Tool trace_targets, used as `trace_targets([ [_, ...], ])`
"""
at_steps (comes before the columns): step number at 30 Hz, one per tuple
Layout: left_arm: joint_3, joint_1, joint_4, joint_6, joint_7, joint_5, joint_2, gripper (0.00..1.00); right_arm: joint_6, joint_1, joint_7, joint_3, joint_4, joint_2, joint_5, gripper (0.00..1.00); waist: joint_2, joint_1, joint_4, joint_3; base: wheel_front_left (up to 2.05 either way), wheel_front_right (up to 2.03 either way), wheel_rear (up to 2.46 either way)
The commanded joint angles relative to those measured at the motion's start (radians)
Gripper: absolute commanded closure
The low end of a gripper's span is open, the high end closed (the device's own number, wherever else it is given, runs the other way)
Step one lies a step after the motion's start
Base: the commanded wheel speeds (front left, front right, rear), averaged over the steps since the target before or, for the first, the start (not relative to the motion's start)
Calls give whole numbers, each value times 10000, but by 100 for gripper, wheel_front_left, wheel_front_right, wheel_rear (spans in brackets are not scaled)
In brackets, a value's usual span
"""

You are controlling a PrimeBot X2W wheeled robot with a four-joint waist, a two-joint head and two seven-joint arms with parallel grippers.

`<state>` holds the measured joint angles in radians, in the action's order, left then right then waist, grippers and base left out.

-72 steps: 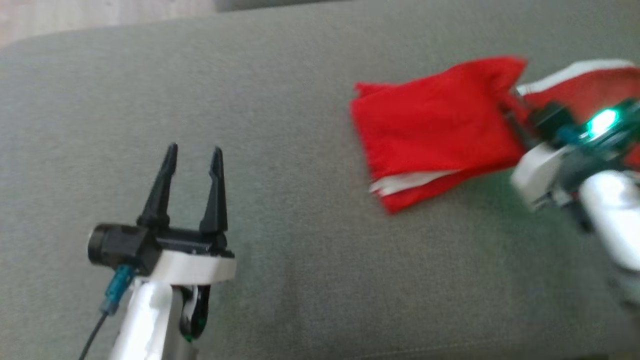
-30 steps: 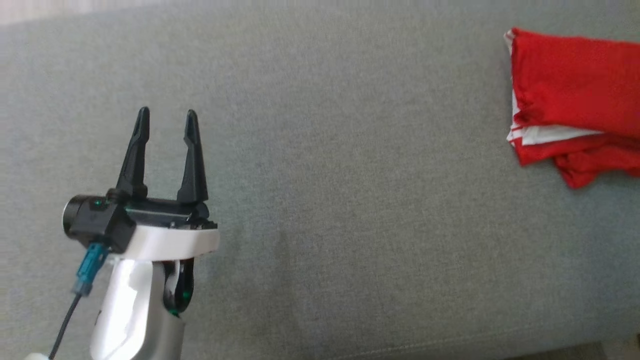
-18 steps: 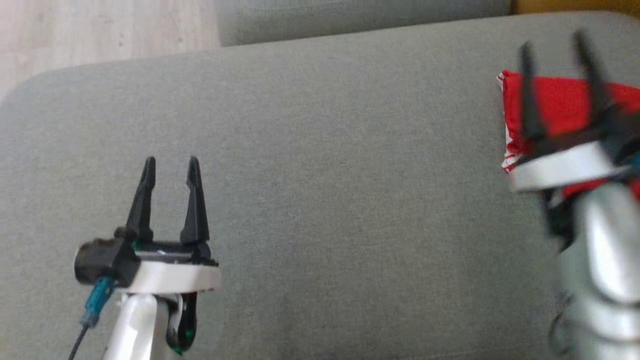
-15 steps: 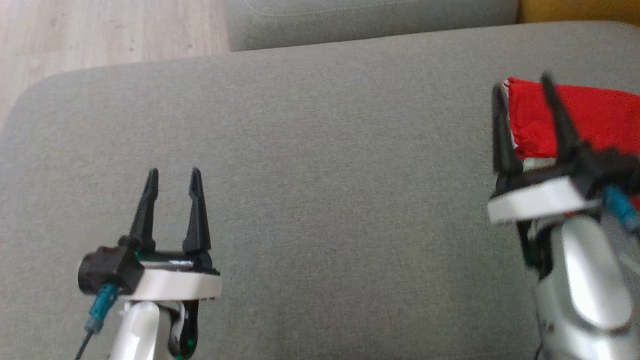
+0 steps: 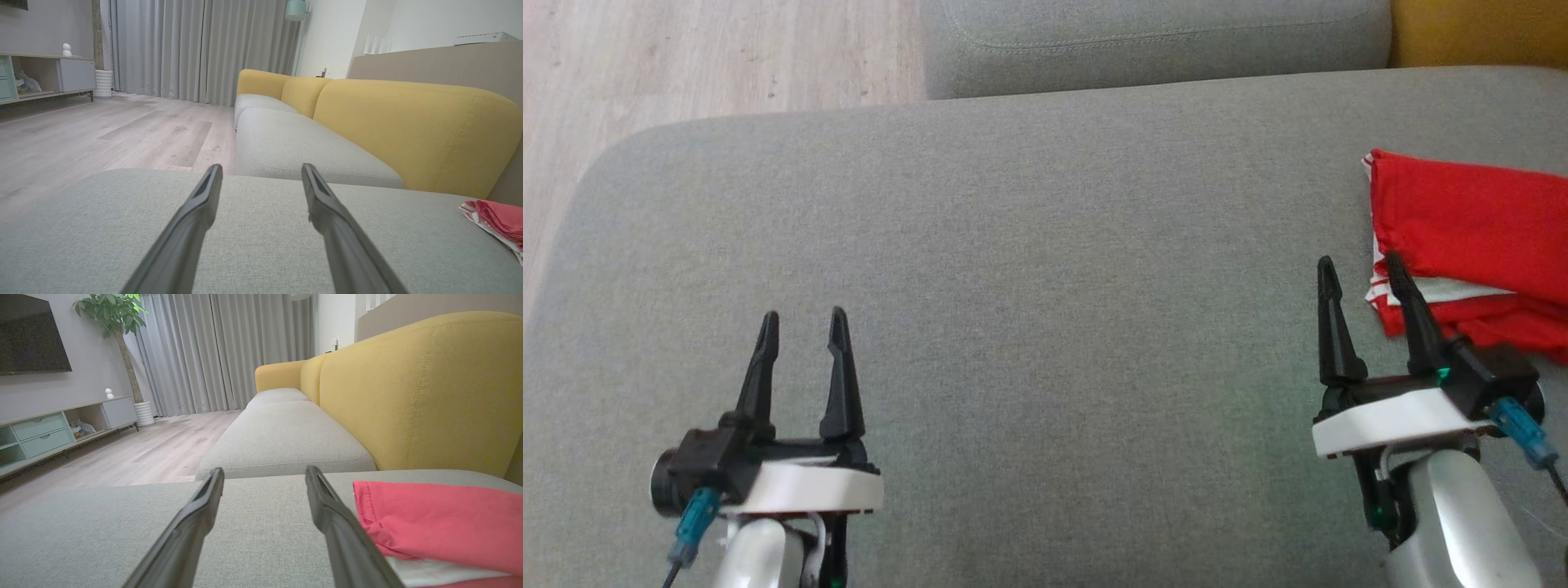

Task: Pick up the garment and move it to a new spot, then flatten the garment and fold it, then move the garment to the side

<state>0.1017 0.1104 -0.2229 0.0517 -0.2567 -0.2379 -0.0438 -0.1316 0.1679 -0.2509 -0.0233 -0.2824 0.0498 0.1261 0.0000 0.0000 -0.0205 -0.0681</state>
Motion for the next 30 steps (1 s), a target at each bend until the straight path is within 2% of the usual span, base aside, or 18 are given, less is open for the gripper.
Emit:
trace_targets([
  [1,-283,202,295,-64,-51,-36,-64,0,9,113,-106,-260,380,7,40,0,0,0,-27,6,0,0,0],
  [19,-376,36,-69,-119,-51,-822,-64,0,9,203,-108,-641,455,5,-72,0,0,0,-166,70,0,0,0],
  [20,-60,-149,-381,-82,0,-831,0,100,0,2,0,-380,110,-4,-34,100,0,0,-167,69,0,0,0],
  [23,-42,-223,-830,-78,8,-846,10,100,0,-99,18,-378,-302,-29,-21,100,0,2,-168,63,0,0,0],
  [30,-168,-218,-875,-32,218,-1532,6,100,1,-178,172,-331,-295,1,810,100,0,1,-147,95,0,0,0],
])
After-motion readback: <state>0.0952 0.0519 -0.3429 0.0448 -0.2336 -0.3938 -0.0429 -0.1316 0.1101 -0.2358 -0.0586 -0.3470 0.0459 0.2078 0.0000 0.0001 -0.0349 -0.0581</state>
